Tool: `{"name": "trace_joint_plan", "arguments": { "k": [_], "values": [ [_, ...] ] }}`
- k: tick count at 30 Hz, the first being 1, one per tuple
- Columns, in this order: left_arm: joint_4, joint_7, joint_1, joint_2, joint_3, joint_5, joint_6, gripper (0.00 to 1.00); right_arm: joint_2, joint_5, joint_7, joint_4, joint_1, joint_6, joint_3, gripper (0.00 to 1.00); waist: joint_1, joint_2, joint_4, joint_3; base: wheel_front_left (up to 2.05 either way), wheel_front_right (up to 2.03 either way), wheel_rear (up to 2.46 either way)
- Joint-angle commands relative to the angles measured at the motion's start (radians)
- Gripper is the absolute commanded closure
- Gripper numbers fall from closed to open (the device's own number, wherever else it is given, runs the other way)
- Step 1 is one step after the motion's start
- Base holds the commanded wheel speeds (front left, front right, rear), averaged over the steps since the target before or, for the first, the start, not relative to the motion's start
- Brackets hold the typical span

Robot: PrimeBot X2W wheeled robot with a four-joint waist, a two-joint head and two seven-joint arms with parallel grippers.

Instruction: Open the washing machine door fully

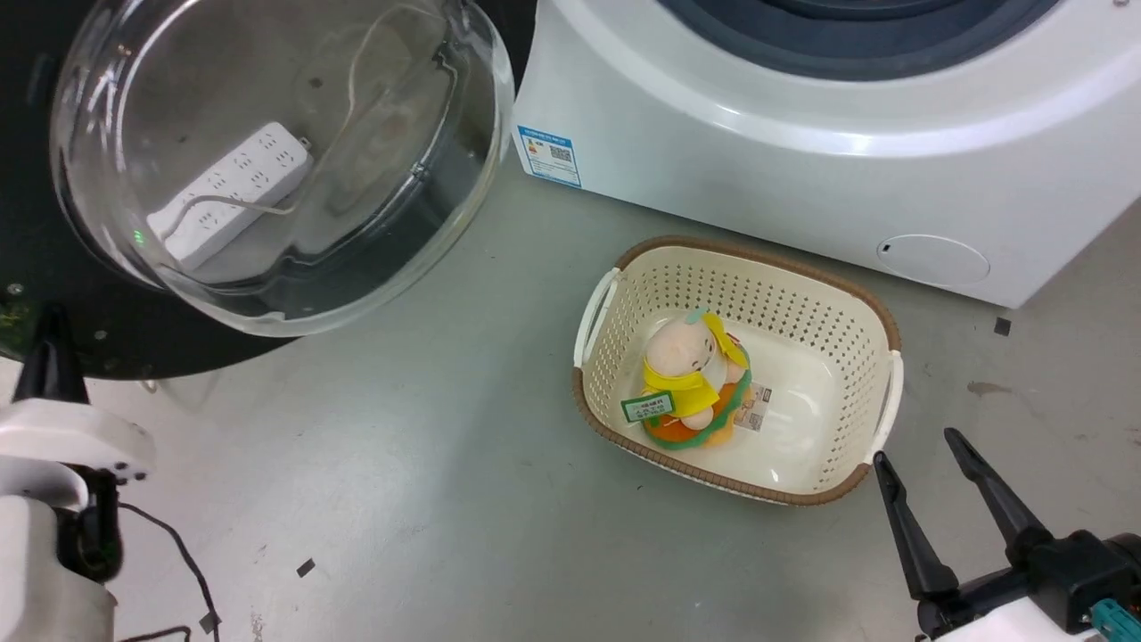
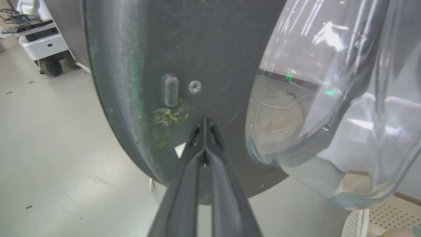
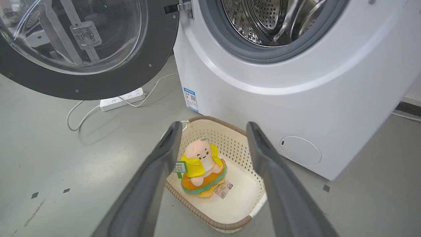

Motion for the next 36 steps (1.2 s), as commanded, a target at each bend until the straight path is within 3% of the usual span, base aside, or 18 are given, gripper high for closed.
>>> {"name": "trace_joint_plan", "arguments": {
  "k": [1,12,25,36],
  "values": [
    [0.011,-0.01,-0.018,0.008,0.005,0.004,-0.003,1.0,-0.005,-0.008,-0.004,-0.003,-0.022,0.001,-0.002,0.0,-0.0001,0.0,-0.002,0.0,0.0,0.0,0.0],
    [-0.083,-0.011,0.032,-0.006,0.034,0.073,-0.044,1.0,0.039,0.007,-0.004,0.012,-0.023,0.001,-0.036,0.0,-0.0001,0.0,-0.033,-0.1,0.0,0.0,0.0],
    [-0.353,-0.012,0.291,-0.194,-0.082,0.168,-0.05,1.0,0.096,0.002,-0.004,0.002,0.025,0.001,-0.093,0.0,-0.0001,0.0,-0.156,-0.311,0.0,0.0,0.0],
    [-0.448,-0.012,0.452,-0.302,-0.171,0.224,-0.024,1.0,0.124,-0.008,-0.004,0.007,0.066,0.001,-0.087,0.0,-0.0001,0.0,-0.244,-0.366,0.0,0.0,0.0]
  ]
}}
